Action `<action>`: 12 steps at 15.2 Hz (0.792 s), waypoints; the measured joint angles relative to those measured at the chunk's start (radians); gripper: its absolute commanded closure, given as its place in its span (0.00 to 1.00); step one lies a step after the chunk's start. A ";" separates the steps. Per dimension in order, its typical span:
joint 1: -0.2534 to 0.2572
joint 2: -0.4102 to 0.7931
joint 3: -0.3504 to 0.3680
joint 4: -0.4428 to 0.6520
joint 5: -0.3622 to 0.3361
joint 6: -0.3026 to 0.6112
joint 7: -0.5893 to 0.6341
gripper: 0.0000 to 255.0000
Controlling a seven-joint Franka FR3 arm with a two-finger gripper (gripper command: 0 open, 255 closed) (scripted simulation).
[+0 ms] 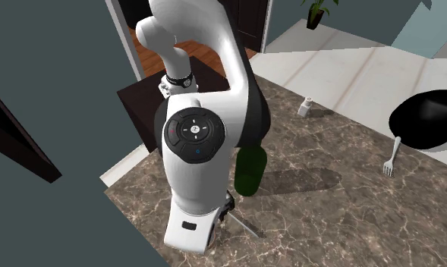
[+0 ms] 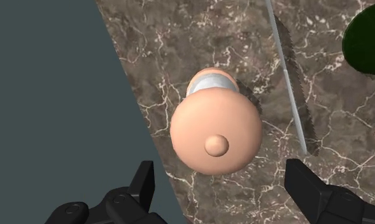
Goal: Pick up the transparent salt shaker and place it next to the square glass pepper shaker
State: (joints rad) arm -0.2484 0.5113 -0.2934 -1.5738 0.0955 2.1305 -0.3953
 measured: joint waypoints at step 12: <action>-0.005 0.029 0.005 -0.019 0.009 0.049 -0.005 1.00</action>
State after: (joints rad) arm -0.2532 0.5401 -0.2884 -1.5930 0.1044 2.1793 -0.4003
